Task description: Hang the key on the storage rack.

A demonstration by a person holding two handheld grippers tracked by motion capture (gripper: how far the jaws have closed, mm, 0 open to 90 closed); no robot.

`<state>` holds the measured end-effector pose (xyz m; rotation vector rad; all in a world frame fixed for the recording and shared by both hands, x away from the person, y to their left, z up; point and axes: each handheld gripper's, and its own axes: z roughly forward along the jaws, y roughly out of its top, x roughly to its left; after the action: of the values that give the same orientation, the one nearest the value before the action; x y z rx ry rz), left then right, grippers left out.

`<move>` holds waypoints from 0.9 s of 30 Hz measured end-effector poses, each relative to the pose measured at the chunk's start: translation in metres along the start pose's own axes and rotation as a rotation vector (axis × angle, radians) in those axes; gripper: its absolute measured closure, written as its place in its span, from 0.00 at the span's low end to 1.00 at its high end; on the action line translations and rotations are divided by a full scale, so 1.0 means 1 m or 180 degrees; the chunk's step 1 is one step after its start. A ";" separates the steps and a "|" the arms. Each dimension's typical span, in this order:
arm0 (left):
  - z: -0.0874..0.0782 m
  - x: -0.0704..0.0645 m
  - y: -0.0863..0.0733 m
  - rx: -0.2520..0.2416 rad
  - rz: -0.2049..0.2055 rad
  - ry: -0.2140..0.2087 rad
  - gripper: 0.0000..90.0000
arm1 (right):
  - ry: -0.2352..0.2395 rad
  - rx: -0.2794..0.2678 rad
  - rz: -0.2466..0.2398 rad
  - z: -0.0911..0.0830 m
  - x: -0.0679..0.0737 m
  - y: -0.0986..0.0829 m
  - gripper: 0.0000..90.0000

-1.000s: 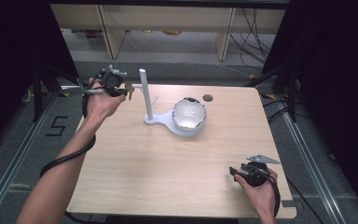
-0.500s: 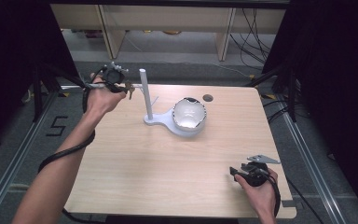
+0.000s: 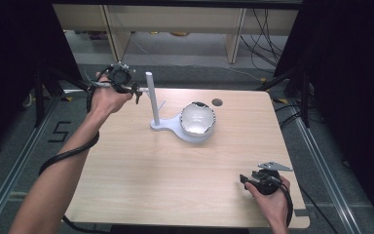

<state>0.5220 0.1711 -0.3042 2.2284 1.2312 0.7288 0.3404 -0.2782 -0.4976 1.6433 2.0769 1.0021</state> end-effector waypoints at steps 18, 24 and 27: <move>0.006 -0.003 0.003 0.0032 0.0069 -0.0014 0.90 | -0.0014 0.0006 -0.0025 0.000 -0.001 0.000 0.49; 0.001 0.000 0.001 -0.0029 0.0132 0.0055 0.85 | 0.0006 -0.0014 -0.0009 0.001 -0.001 0.000 0.49; -0.002 0.002 0.000 -0.0049 0.0167 0.0070 0.83 | 0.0004 0.0031 -0.0004 0.000 0.000 0.000 0.49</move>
<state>0.5216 0.1726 -0.3025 2.2534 1.1777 0.7820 0.3400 -0.2786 -0.4974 1.6463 2.0868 0.9944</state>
